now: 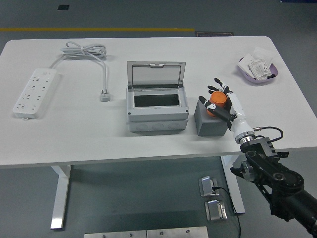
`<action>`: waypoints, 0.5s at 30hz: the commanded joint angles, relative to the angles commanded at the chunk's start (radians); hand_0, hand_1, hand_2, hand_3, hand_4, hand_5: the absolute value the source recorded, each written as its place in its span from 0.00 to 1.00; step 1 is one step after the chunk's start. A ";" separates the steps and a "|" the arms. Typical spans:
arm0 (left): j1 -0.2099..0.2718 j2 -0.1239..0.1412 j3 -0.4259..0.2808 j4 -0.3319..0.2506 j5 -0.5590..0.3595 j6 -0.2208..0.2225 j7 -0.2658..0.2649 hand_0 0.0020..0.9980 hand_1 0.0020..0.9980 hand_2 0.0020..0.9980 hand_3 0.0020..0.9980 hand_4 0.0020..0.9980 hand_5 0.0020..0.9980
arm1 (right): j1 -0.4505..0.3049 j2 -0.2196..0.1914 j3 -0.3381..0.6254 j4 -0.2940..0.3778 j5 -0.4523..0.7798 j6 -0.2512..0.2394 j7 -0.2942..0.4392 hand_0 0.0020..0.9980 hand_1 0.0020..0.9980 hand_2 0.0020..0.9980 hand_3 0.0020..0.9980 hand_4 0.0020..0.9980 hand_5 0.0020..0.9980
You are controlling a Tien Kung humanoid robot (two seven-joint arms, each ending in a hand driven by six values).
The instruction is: Fetch the battery,place it into the box,close the lid of the box
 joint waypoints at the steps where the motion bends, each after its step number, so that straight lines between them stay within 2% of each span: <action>1: 0.000 0.000 0.000 0.000 0.000 0.000 0.000 0.63 0.69 0.62 0.62 0.66 0.04 | 0.000 0.000 -0.002 0.000 0.002 -0.001 0.000 0.70 0.71 0.70 0.82 0.75 0.15; 5: -0.003 0.000 -0.001 0.000 0.003 0.000 0.000 0.63 0.69 0.62 0.62 0.66 0.04 | 0.003 0.002 -0.012 -0.003 0.012 -0.003 0.000 0.70 0.71 0.70 0.82 0.75 0.15; 6: -0.004 -0.001 -0.001 0.000 0.003 0.000 0.000 0.63 0.69 0.62 0.62 0.66 0.04 | 0.004 0.002 -0.016 -0.004 0.016 -0.003 0.000 0.55 0.62 0.62 0.70 0.69 0.10; 11: -0.006 -0.001 -0.001 0.000 0.005 0.000 -0.001 0.63 0.69 0.62 0.62 0.66 0.04 | 0.007 0.002 -0.033 -0.004 0.030 -0.008 -0.001 0.55 0.62 0.62 0.70 0.69 0.10; 12: -0.006 -0.002 -0.001 0.000 0.005 0.000 0.000 0.63 0.69 0.62 0.62 0.66 0.04 | 0.008 0.002 -0.036 -0.003 0.032 -0.009 -0.001 0.48 0.56 0.57 0.64 0.45 0.00; 15: -0.006 -0.002 -0.001 0.000 0.005 0.000 -0.001 0.63 0.69 0.62 0.62 0.66 0.04 | 0.009 0.003 -0.041 -0.001 0.035 -0.014 -0.002 0.48 0.56 0.57 0.64 0.45 0.00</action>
